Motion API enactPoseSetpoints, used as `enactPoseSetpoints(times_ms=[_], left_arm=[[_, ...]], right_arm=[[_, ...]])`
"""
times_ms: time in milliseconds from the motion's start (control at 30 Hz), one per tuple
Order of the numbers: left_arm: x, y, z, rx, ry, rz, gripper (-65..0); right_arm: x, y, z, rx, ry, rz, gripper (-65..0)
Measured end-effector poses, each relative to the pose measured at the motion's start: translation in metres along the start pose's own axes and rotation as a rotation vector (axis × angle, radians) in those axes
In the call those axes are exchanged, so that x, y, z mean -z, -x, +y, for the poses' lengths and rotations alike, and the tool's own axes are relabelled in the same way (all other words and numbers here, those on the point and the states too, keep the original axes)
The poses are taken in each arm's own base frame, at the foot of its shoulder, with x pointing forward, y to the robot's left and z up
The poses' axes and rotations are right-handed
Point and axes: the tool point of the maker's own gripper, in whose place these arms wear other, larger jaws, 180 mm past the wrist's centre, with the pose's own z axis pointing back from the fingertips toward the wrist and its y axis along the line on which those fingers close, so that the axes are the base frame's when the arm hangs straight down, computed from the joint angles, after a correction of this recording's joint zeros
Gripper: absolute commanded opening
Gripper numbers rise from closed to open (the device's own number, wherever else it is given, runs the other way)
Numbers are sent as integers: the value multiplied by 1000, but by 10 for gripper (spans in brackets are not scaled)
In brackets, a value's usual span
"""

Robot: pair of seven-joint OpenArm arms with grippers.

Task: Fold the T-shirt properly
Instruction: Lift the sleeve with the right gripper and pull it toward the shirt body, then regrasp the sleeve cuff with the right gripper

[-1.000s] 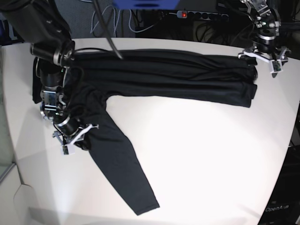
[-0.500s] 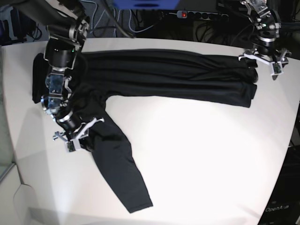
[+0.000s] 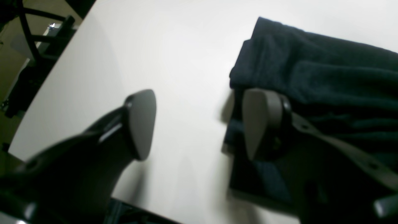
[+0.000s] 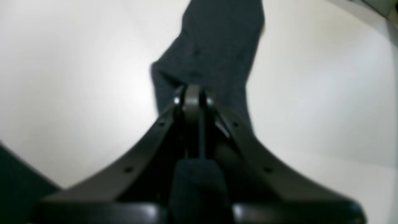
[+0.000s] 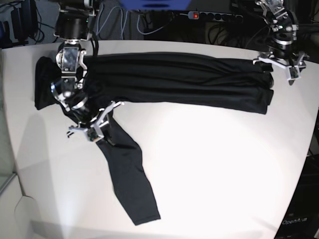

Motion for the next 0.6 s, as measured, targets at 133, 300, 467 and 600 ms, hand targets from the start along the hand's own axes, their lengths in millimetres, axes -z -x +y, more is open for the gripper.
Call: enactPoseSetpoints(times_ms=[133, 300, 467, 600], left_arm=[[2, -3, 1, 1, -2, -6, -229], [2, -2, 0, -1, 0, -5, -229], [2, -2, 0, 1, -3, -6, -229], [1, -2, 2, 1, -6, -5, -229]], right_arm=[[-9, -21, 24, -55, -38, -50, -650], [-20, -23, 43, -61, -60, -53, -650], [-9, -8, 22, -91, -25, 111, -645], [5, -6, 0, -107, 2, 208, -593]])
